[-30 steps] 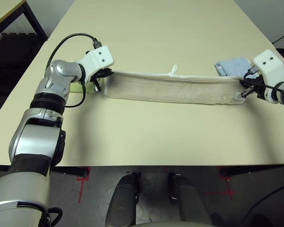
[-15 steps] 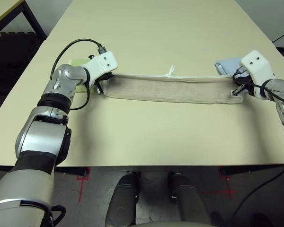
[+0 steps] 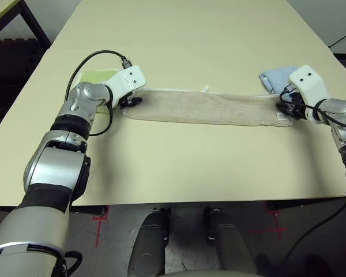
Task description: Fold the towel and set it aside.
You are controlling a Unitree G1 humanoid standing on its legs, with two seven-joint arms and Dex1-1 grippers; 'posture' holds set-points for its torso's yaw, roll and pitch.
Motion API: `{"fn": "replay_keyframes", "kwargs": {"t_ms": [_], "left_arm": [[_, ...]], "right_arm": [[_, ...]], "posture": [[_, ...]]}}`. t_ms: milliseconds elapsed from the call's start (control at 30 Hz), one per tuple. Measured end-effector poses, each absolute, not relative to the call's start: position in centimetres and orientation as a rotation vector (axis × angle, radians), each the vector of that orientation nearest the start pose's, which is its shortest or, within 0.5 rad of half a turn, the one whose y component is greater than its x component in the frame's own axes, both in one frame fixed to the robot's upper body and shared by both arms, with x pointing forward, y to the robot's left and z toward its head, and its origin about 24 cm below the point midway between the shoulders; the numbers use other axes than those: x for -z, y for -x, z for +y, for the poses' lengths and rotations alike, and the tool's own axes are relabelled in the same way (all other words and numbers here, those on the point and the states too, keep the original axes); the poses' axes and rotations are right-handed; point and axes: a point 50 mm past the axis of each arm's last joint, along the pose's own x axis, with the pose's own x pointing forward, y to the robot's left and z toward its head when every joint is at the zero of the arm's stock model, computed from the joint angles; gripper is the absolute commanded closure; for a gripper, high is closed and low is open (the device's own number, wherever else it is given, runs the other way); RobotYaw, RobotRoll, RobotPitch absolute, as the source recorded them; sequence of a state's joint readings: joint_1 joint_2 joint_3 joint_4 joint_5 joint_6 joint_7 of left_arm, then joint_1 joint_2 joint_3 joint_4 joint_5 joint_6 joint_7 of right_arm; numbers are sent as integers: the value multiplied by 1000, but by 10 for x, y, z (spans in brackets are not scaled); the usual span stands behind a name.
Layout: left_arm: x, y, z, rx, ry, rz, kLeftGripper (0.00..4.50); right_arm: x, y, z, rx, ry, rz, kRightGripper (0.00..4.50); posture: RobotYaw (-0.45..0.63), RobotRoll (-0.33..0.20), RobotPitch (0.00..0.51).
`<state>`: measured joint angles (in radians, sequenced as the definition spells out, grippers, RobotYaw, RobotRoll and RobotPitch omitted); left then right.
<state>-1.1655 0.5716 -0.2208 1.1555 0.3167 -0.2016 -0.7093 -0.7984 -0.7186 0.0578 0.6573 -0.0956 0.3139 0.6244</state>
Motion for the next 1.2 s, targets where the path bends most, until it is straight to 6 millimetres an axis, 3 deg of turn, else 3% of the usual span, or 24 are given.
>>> {"fn": "replay_keyframes", "kwargs": {"t_ms": [267, 500, 633, 800, 1000, 1200], "left_arm": [[-214, -406, 231, 463, -642, 75, 35], [-228, -404, 240, 343, -301, -43, 35], [-206, -396, 243, 278, -93, -52, 35], [-178, -382, 240, 254, -32, -9, 35], [-180, -373, 230, 244, -40, -67, 35], [-189, -371, 235, 186, -55, -126, 35]], "right_arm": [[-205, -359, -279, -221, 531, 143, 11], [-211, -347, -268, -179, 391, 48, 11], [-203, -337, -263, -141, 228, 26, 11], [-189, -330, -257, -93, -16, 18, 11], [-169, -319, -248, -50, -291, -5, 11], [-152, -301, -247, -12, -444, 20, 11]], "posture": [[34, 0, 211], [25, 0, 209], [25, 0, 209], [29, 0, 212], [30, 0, 204], [29, 0, 199]]}}
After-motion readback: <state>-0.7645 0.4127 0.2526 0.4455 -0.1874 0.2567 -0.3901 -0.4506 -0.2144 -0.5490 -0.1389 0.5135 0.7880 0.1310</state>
